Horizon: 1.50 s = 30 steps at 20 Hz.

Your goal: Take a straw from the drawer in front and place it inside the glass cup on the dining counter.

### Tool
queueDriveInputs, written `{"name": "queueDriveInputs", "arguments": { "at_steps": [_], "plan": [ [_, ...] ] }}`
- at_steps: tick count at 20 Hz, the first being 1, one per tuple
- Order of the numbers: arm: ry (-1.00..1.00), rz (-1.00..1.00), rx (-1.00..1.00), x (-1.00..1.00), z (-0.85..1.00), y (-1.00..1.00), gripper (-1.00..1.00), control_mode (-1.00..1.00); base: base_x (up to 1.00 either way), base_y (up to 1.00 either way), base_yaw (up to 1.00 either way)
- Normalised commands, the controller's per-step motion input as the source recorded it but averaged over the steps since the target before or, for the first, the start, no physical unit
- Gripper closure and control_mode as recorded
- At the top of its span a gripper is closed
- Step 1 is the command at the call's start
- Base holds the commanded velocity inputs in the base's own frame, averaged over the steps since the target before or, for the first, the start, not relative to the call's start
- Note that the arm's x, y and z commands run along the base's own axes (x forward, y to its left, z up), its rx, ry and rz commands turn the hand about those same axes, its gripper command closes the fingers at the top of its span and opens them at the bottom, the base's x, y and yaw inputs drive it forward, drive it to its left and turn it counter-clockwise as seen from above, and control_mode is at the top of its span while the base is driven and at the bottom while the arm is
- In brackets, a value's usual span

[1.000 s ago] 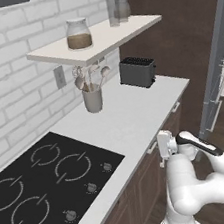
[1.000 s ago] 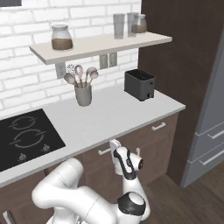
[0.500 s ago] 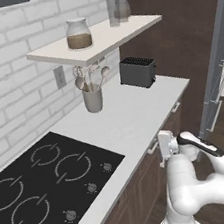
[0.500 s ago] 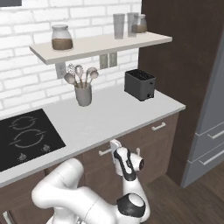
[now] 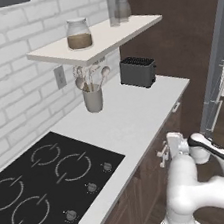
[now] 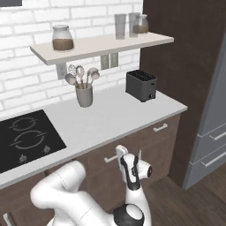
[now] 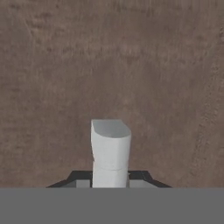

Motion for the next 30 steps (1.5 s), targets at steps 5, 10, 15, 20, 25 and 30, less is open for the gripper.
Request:
{"name": "queueDriveInputs", "arguments": {
  "at_steps": [5,10,15,20,25,30],
  "plan": [
    [0.00,0.00,-0.02,-0.41,-0.16,-0.74,1.00,-1.00,0.00,0.00,0.00],
    [0.00,0.00,0.00,-0.49,-0.15,-0.78,1.00,-1.00,0.00,0.00,0.00],
    [0.00,0.00,0.00,-0.44,-0.12,-0.76,1.00,-1.00,0.00,0.00,0.00],
    [0.00,0.00,0.00,-0.42,-0.11,-0.79,1.00,-1.00,0.00,0.00,0.00],
    [0.00,0.00,0.00,-0.41,-0.11,-0.81,1.00,-1.00,0.00,0.00,0.00],
    [0.00,0.00,0.00,-0.39,-0.12,-0.85,1.00,-1.00,0.00,0.00,0.00]
  ]
}}
